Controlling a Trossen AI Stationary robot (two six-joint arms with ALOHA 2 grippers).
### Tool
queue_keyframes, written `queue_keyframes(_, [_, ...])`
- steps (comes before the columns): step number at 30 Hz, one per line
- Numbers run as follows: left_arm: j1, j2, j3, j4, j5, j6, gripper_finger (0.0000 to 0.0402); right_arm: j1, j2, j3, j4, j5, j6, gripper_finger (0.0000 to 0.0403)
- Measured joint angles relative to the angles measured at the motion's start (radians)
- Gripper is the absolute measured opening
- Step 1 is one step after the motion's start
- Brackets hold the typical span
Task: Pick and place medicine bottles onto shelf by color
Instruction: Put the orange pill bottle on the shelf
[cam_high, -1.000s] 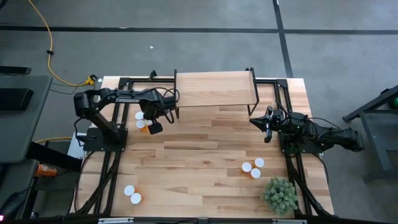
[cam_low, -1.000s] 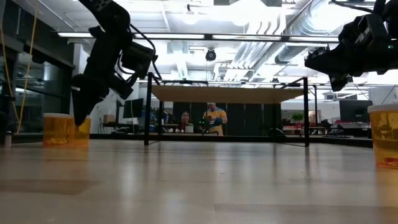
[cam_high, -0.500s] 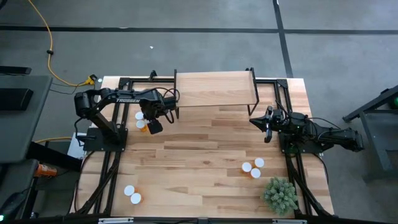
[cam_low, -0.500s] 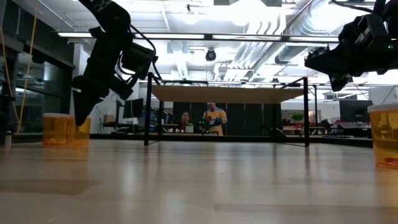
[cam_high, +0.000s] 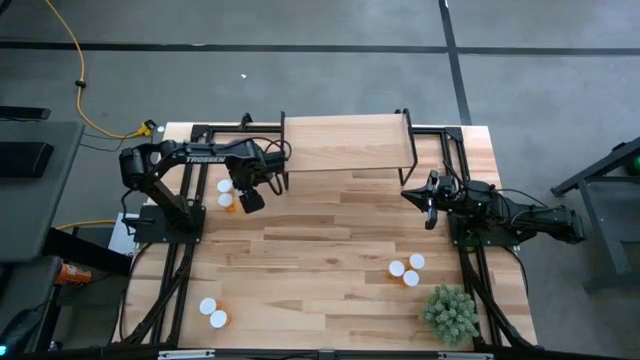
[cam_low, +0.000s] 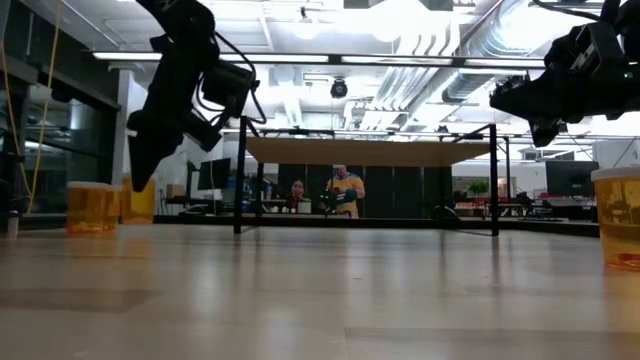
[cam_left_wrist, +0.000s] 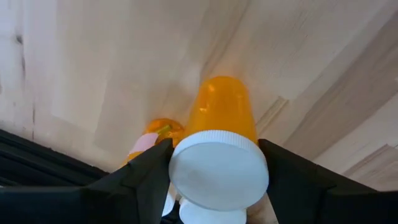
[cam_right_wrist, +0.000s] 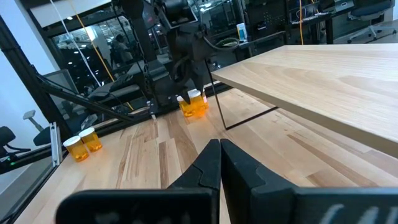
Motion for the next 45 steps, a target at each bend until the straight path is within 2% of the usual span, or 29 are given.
queue_keyframes(4, [0.000, 0.000, 0.026, -0.009, 0.001, 0.000, 0.0208, 0.000, 0.000, 0.000, 0.000, 0.000, 0.000, 0.0000])
queue_keyframes(11, [0.000, -0.010, 0.096, -0.118, -0.003, 0.019, 0.0202, 0.000, 0.000, 0.000, 0.000, 0.000, 0.000, 0.0000])
queue_keyframes(18, [0.003, -0.044, 0.231, -0.255, -0.040, 0.029, 0.0206, 0.000, 0.000, 0.000, 0.000, 0.000, 0.000, 0.0000])
queue_keyframes(26, [0.032, -0.058, 0.533, -0.350, -0.176, 0.045, 0.0205, 0.000, 0.000, 0.000, 0.000, 0.000, 0.000, 0.0000])
queue_keyframes(33, [0.060, -0.017, 0.805, -0.345, -0.198, 0.089, 0.0205, 0.000, 0.000, 0.000, 0.000, 0.000, 0.000, 0.0000])
queue_keyframes(38, [0.069, 0.068, 0.973, -0.338, -0.196, 0.114, 0.0205, 0.000, 0.000, 0.000, 0.000, 0.000, 0.000, 0.0000])
queue_keyframes(45, [0.072, 0.278, 1.166, -0.337, -0.196, 0.142, 0.0205, 0.000, 0.000, 0.000, 0.000, 0.000, 0.000, 0.0000])
